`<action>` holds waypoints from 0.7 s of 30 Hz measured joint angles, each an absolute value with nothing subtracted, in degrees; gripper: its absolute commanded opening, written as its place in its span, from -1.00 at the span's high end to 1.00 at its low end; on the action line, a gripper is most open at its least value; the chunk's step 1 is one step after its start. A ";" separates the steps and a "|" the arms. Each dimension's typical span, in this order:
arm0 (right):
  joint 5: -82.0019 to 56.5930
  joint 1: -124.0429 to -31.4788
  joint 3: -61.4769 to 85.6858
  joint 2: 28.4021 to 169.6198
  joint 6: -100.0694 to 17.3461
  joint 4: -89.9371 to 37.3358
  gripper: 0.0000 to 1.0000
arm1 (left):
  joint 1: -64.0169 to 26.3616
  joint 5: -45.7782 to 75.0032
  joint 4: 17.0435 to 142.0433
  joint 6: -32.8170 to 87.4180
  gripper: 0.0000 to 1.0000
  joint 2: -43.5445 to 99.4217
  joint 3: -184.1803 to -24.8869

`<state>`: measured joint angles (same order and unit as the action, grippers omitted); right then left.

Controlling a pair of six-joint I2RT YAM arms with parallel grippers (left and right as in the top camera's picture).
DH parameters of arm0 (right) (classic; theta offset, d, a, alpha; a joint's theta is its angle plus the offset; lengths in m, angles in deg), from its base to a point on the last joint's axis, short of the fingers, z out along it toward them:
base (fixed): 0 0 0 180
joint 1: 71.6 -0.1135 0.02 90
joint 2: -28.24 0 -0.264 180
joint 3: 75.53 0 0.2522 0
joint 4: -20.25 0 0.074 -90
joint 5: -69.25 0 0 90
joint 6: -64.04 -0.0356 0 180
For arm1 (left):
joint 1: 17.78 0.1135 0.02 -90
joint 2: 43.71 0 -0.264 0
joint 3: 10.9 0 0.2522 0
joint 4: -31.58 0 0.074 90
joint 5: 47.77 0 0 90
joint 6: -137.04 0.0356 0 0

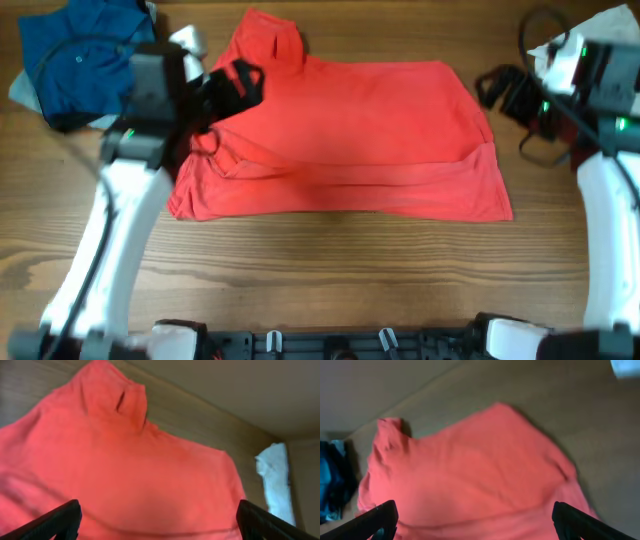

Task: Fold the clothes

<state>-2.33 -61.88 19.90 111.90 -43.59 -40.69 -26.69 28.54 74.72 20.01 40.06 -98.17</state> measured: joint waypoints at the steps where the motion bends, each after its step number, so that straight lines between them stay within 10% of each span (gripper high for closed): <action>1: -2.33 -62.14 22.17 113.73 -42.98 -41.04 -0.99 | -27.36 29.32 73.98 20.21 -0.98 42.79 -99.46; 11: -12.10 -67.83 38.93 136.29 -37.82 -46.20 -0.99 | -30.23 37.15 80.36 29.67 -0.94 85.39 -142.56; 21: -20.41 -68.42 38.93 146.17 -36.07 -46.81 -0.99 | -34.38 43.53 69.06 33.72 -0.77 93.43 -146.78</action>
